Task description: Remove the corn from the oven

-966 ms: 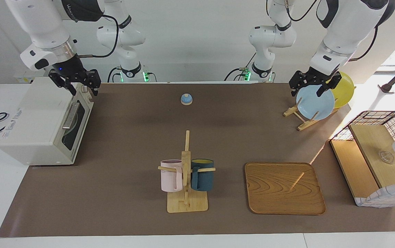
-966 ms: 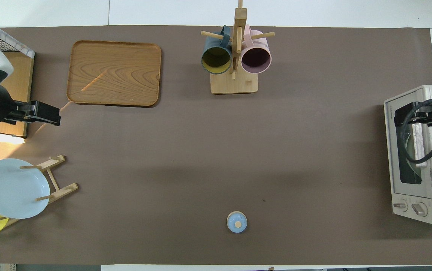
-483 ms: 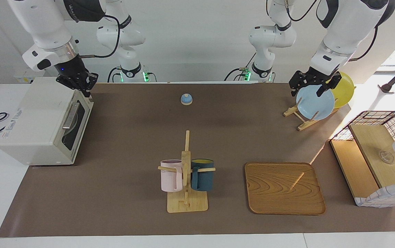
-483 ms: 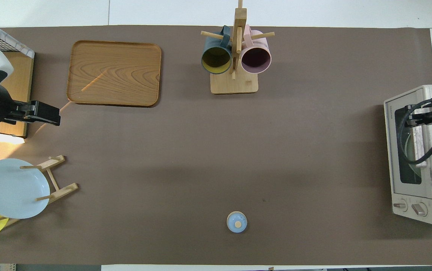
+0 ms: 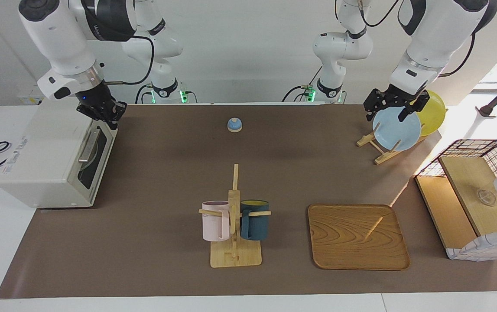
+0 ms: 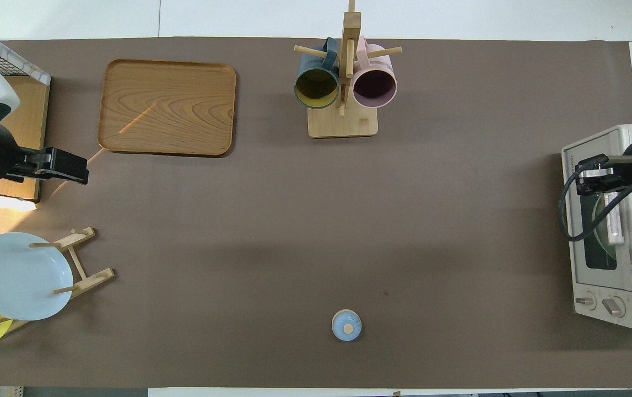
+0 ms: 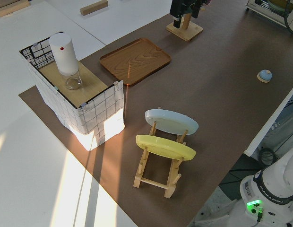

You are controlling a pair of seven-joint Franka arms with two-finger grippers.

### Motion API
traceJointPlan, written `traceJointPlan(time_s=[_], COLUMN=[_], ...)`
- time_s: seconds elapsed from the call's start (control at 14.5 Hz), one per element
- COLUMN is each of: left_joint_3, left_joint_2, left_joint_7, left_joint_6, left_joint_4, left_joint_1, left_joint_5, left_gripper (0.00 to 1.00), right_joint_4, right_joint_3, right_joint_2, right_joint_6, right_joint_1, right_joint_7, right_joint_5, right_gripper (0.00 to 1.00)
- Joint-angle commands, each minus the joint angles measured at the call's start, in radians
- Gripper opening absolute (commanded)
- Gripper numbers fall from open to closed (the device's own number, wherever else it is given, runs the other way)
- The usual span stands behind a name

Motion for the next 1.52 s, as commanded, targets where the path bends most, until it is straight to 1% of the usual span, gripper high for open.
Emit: traceJointPlan(time_s=[0.0, 0.21, 0.34, 0.62, 0.83, 0.97, 1.31, 1.45], left_joint_3=[-0.005, -0.004, -0.005, -0.005, -0.005, -0.005, -0.007, -0.007], left_joint_2=[-0.014, -0.014, -0.014, -0.014, -0.014, -0.014, -0.014, -0.014], left_joint_7=[0.004, 0.004, 0.003, 0.001, 0.001, 0.001, 0.001, 0.001], left_joint_6=[0.000, 0.000, 0.000, 0.007, 0.010, 0.007, 0.010, 0.010], left_joint_4=[-0.012, -0.012, -0.012, -0.011, -0.012, -0.012, -0.012, -0.012], left_joint_1=[0.008, 0.009, 0.008, 0.008, 0.008, 0.008, 0.008, 0.008], left_joint_5=[0.008, 0.008, 0.008, 0.008, 0.008, 0.008, 0.008, 0.008], left_gripper=[1.00, 1.00, 1.00, 1.00, 1.00, 1.00, 1.00, 1.00], right_joint_4=[-0.122, -0.180, -0.198, -0.218, -0.228, -0.238, -0.238, -0.240], right_joint_3=[0.004, 0.004, 0.004, 0.004, 0.002, 0.002, 0.004, 0.002], right_joint_2=[-0.063, -0.069, -0.057, -0.057, -0.056, -0.048, -0.031, -0.025], right_joint_6=[0.061, 0.103, 0.128, 0.150, 0.156, 0.183, 0.193, 0.215], right_joint_1=[-0.050, -0.073, -0.109, -0.117, -0.142, -0.157, -0.162, -0.174], right_joint_7=[0.042, 0.050, 0.053, 0.051, 0.047, 0.044, 0.054, 0.053], right_joint_5=[-0.003, -0.071, -0.115, -0.181, -0.183, -0.183, -0.175, -0.175], right_gripper=[0.00, 0.00, 0.00, 0.00, 0.00, 0.00, 0.00, 0.00])
